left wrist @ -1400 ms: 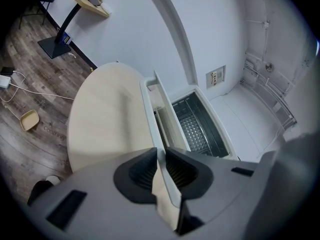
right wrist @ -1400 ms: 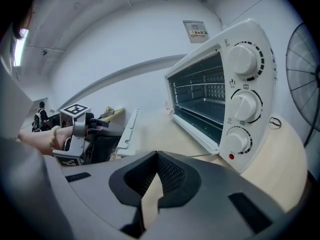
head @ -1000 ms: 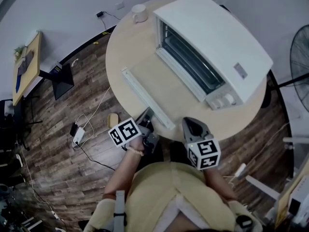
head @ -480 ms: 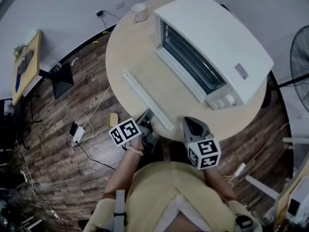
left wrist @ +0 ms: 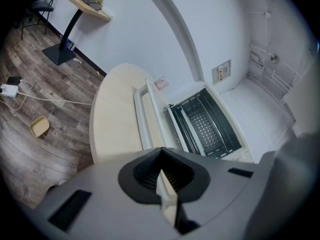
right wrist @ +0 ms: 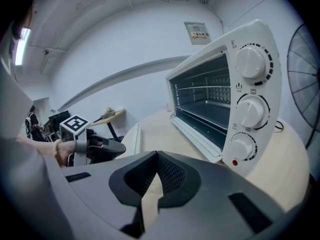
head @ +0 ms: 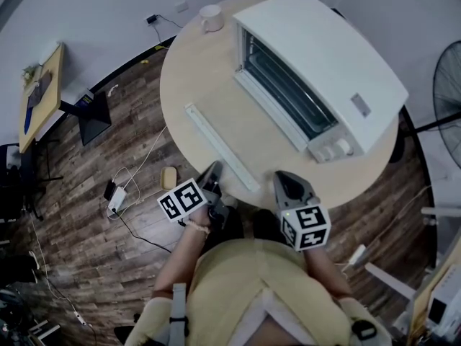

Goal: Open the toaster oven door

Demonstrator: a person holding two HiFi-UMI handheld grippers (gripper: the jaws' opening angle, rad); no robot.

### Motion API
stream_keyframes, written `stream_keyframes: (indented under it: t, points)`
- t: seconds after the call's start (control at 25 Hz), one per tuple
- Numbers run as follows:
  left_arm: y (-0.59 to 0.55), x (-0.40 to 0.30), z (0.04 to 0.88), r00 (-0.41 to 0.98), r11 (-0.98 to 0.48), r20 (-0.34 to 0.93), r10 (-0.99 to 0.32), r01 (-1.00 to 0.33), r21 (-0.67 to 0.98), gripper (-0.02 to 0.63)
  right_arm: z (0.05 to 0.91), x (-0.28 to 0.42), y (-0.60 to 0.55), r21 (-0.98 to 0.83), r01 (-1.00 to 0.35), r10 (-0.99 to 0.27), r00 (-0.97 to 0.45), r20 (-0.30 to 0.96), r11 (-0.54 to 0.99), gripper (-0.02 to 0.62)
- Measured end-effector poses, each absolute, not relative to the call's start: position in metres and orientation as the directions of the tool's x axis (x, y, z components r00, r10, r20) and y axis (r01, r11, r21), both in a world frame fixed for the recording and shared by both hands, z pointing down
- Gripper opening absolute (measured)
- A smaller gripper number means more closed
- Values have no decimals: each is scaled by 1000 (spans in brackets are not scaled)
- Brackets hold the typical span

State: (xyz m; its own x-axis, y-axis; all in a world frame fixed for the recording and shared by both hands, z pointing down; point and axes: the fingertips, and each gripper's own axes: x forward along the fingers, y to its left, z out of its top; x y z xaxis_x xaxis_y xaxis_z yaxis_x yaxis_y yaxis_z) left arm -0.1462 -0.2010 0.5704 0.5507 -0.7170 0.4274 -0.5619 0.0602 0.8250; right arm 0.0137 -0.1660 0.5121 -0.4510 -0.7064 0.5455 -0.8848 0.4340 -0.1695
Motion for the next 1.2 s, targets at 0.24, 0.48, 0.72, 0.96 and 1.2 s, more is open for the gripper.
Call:
stream_keyframes:
  t: [0.24, 0.48, 0.72, 0.96, 1.2]
  points:
    - [-200, -162, 538, 491, -83, 422, -762, -720, 689, -2, 505, 15, -172, -162, -885, -719, -451, 528, 436, 3]
    - [-201, -160, 496, 465, -260, 388, -796, -841, 475, -2, 496, 14, -179, -157, -879, -728, -463, 506, 449, 3]
    - [-198, -158, 463, 422, -343, 347, -838, -901, 267, -2, 483, 11, -185, -153, -871, -740, -479, 473, 466, 3]
    - [-197, -158, 452, 385, -356, 347, -855, -923, 147, -2, 471, 9, -192, -147, -865, -751, -491, 442, 479, 3]
    - [-195, -162, 453, 330, -354, 379, -864, -935, 6, -2, 461, 8, -196, -146, -861, -759, -500, 418, 487, 3]
